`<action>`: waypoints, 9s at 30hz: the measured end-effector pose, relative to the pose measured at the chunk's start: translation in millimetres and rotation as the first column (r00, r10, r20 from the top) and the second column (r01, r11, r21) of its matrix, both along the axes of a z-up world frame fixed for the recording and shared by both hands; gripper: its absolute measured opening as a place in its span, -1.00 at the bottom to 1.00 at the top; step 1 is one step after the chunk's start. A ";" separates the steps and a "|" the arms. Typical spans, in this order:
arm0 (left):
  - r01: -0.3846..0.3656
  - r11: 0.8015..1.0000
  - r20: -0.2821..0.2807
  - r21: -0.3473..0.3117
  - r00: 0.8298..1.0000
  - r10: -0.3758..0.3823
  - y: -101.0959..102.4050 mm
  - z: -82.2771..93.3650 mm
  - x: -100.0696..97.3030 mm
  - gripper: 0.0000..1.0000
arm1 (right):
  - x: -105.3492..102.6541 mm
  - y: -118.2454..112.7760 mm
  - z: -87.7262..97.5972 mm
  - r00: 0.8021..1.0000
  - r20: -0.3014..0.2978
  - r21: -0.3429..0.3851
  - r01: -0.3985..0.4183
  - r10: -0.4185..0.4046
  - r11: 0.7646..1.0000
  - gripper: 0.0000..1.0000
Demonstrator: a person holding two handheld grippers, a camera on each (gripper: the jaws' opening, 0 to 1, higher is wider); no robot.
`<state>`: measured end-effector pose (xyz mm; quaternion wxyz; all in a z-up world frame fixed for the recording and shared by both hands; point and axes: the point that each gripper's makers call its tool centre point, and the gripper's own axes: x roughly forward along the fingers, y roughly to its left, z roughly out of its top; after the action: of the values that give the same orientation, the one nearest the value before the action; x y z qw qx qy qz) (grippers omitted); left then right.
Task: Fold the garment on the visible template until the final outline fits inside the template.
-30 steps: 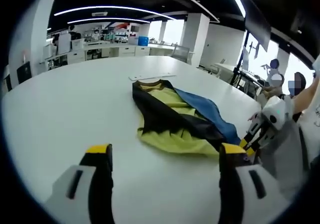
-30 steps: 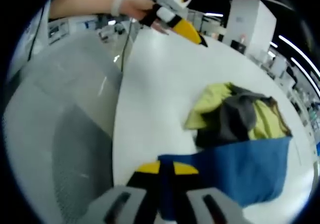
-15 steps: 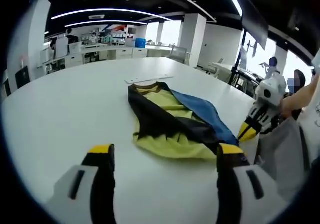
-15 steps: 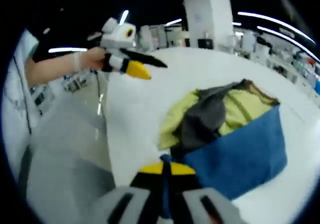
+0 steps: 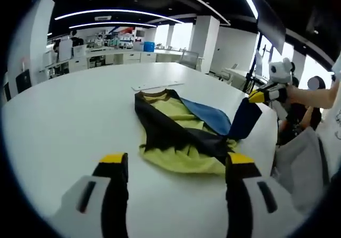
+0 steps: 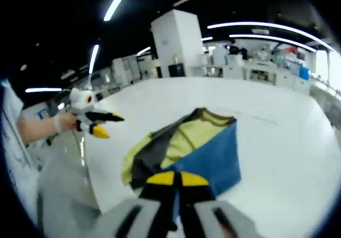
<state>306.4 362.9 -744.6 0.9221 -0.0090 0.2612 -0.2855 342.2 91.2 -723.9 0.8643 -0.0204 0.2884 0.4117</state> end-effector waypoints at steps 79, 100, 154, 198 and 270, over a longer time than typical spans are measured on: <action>-0.073 0.997 -0.086 -0.027 0.994 0.071 -0.5 -19.5 35.1 0.30 | 170.5 -311.5 -77.0 0.780 -0.017 -0.327 0.586 -0.625 0.741 -1.00; -0.068 0.997 -0.076 -0.045 0.995 0.064 -2.8 -17.5 30.6 0.30 | 156.8 -289.5 -52.0 0.840 0.061 -0.259 0.534 -0.539 0.805 0.02; 0.148 0.987 -0.068 -0.064 0.986 -0.152 -88.4 -26.4 -17.0 0.10 | 94.1 -204.3 -6.8 0.961 0.096 -0.146 0.270 -0.258 0.952 0.68; 0.306 0.931 -0.187 0.200 0.945 -0.270 -131.5 -95.7 -45.2 -0.72 | 29.8 -148.2 -17.4 0.986 0.022 -0.033 0.164 -0.164 0.986 0.48; -0.014 0.998 -0.274 0.057 0.961 0.029 147.6 -21.9 -23.2 -1.00 | -31.5 -52.6 28.3 0.960 0.042 -0.034 0.278 -0.276 0.960 0.42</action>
<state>283.2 510.4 -766.5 0.8798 -0.0262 0.3941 -0.2644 310.7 38.6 -695.6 0.9179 -0.0044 0.2804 0.2806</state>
